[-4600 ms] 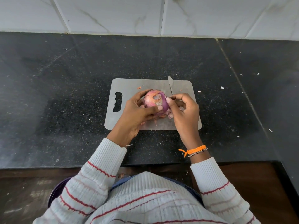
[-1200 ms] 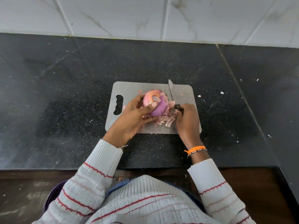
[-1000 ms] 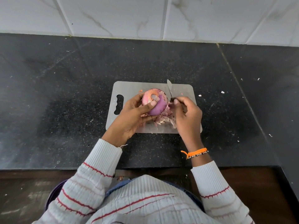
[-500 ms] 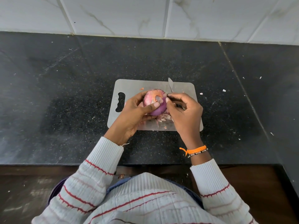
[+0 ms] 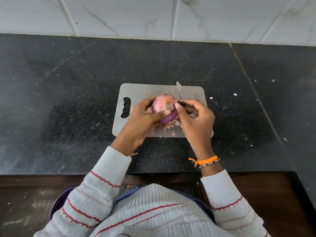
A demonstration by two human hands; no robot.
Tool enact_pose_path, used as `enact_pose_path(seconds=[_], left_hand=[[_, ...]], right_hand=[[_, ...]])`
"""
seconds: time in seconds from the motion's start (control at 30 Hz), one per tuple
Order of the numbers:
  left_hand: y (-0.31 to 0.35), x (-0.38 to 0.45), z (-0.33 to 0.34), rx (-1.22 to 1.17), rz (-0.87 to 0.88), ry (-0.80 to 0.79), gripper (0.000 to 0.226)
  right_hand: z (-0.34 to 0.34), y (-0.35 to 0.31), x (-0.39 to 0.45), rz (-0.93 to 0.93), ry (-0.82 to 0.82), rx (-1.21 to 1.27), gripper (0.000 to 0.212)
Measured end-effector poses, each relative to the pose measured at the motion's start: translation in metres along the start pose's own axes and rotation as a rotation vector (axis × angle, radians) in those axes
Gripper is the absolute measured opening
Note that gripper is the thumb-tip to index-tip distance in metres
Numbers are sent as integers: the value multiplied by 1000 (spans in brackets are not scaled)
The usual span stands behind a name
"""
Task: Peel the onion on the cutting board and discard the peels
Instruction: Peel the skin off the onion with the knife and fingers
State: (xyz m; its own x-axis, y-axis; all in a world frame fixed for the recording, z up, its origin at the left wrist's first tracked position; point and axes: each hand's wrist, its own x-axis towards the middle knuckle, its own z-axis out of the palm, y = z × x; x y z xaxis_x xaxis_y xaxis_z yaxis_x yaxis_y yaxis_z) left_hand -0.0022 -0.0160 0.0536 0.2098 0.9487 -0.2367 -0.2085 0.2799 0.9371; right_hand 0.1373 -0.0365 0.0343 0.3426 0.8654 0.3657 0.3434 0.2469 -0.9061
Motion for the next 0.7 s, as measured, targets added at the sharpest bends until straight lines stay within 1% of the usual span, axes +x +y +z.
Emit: enact_pose_path(seconds=[0.17, 0.27, 0.43, 0.7], left_hand=[[0, 0, -1, -6, -26, 1, 49], [0, 0, -1, -26, -45, -5, 50], [-1, 0, -1, -37, -53, -8, 50], [-2, 2, 1, -26, -63, 2, 50]], right_hand=[[-1, 4, 1, -39, -4, -17, 7], [-2, 5, 2, -66, 0, -22, 9], [-2, 6, 1, -50, -14, 9, 7], [-3, 10, 4, -109, -22, -34, 2]])
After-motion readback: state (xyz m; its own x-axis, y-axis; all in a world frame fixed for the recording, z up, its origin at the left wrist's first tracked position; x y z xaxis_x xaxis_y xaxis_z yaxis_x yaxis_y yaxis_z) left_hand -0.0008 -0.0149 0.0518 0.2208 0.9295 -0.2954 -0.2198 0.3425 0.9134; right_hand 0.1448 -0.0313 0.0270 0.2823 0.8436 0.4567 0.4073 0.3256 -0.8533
